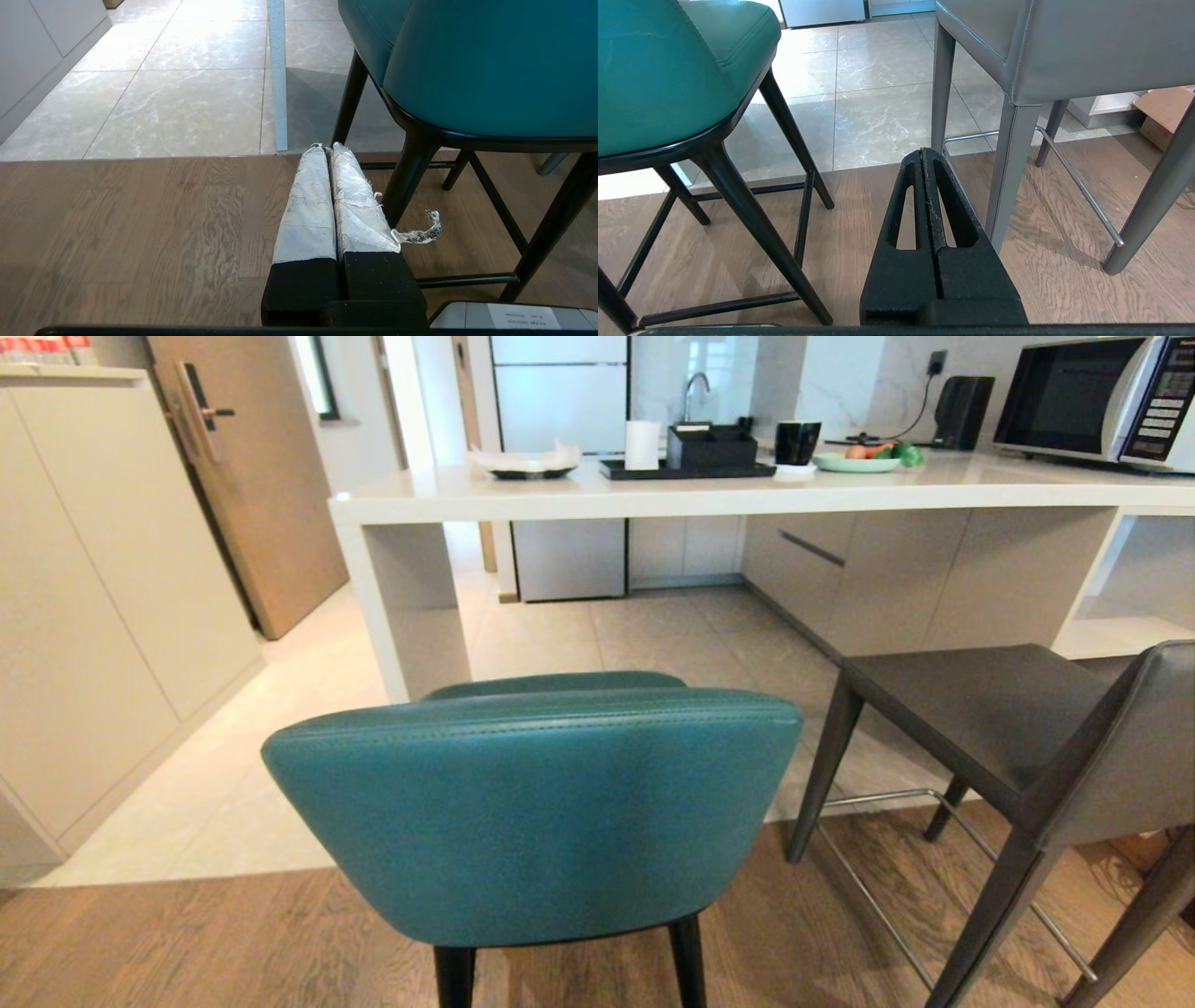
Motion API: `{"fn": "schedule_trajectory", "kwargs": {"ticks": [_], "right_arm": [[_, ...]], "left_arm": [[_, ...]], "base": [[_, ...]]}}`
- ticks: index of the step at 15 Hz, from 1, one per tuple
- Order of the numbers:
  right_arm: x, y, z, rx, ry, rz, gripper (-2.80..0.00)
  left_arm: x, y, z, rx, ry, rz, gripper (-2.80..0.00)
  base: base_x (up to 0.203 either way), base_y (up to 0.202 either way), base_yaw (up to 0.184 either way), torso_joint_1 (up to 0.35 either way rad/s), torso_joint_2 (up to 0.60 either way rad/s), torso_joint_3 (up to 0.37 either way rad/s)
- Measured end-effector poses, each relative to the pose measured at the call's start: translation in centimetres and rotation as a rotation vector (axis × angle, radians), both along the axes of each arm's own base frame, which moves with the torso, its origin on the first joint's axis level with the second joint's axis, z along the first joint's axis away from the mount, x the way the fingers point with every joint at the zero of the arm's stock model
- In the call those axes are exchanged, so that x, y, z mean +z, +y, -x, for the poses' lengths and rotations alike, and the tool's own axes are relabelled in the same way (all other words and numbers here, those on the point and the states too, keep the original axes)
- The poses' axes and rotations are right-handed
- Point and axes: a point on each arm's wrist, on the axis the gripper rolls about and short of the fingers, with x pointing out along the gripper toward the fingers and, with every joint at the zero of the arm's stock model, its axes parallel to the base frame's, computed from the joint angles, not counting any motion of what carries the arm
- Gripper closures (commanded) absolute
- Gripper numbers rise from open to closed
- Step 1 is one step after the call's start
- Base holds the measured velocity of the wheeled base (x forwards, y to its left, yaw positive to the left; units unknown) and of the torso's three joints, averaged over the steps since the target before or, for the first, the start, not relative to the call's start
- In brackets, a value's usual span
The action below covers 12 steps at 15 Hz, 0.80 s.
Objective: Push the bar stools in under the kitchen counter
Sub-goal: Push the gray chair back under the dining table
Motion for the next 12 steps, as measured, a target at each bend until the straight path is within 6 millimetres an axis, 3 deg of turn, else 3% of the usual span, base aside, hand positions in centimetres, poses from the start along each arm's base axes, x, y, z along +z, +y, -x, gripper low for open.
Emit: {"fn": "schedule_trajectory", "kwargs": {"ticks": [12], "right_arm": [[0.00,0.00,0.00,-0.001,0.000,-0.002,0.00]], "left_arm": [[0.00,0.00,0.00,0.000,0.000,0.001,0.00]], "base": [[0.000,0.000,0.000,0.000,0.00,0.000]]}}
